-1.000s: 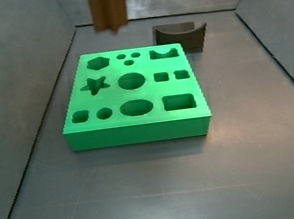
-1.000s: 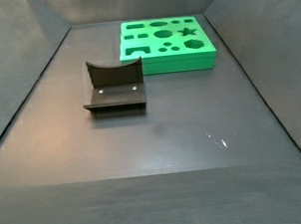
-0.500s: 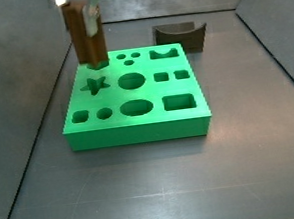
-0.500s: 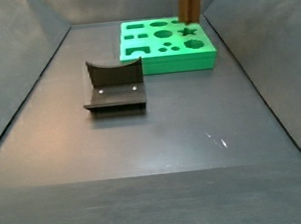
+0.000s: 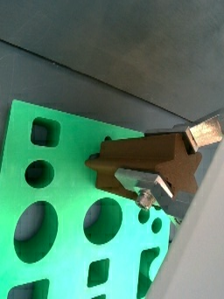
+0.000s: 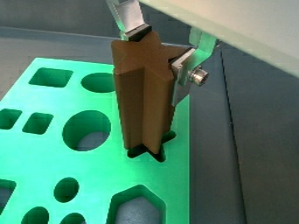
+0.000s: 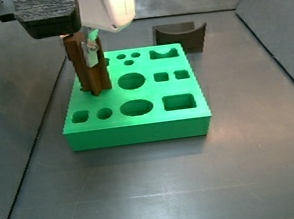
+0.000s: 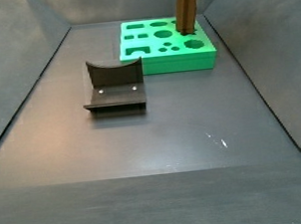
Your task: Insert the star object.
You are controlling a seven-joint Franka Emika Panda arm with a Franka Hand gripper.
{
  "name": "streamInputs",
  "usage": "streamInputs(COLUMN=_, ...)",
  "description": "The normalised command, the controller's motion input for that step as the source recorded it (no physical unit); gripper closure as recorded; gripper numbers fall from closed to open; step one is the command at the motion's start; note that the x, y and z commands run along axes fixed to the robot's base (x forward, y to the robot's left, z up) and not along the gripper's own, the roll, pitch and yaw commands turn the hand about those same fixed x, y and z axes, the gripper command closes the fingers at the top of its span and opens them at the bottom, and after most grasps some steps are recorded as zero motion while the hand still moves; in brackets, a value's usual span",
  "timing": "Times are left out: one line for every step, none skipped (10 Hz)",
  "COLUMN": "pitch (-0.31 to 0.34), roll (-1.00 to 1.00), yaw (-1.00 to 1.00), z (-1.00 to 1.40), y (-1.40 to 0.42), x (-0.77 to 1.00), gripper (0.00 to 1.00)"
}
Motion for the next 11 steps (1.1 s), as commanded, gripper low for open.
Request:
streamInputs(pitch=-0.076, roll=0.0, yaw=0.3, z=-0.36, y=0.45, x=-0.24, gripper=1.0)
streamInputs(pitch=-0.163, roll=0.0, yaw=0.49, z=-0.43, y=0.38, x=-0.33, gripper=1.0)
streamInputs(pitch=-0.173, roll=0.02, yaw=0.49, z=-0.48, y=0.25, x=-0.31, gripper=1.0)
streamInputs(pitch=-0.137, roll=0.02, yaw=0.33, z=-0.7, y=0.0, x=-0.15, gripper=1.0)
streamInputs(pitch=-0.103, roll=0.2, yaw=0.13, z=-0.89, y=-0.46, x=-0.09, gripper=1.0)
streamInputs(pitch=-0.127, roll=0.23, yaw=0.12, z=-0.6, y=-0.5, x=-0.31, gripper=1.0)
streamInputs(pitch=-0.097, roll=0.03, yaw=0.0, z=-0.57, y=-0.12, x=-0.28, gripper=1.0)
streamInputs(pitch=-0.031, roll=0.0, yaw=-0.03, z=-0.89, y=0.0, x=-0.05, gripper=1.0)
streamInputs(pitch=-0.051, roll=0.0, yaw=-0.07, z=-1.0, y=0.03, x=0.0, gripper=1.0)
streamInputs(pitch=-0.02, roll=0.05, yaw=-0.36, z=-1.0, y=0.0, x=0.21, gripper=1.0)
streamInputs(pitch=-0.106, roll=-0.13, yaw=-0.82, z=-0.73, y=0.08, x=0.27, gripper=1.0)
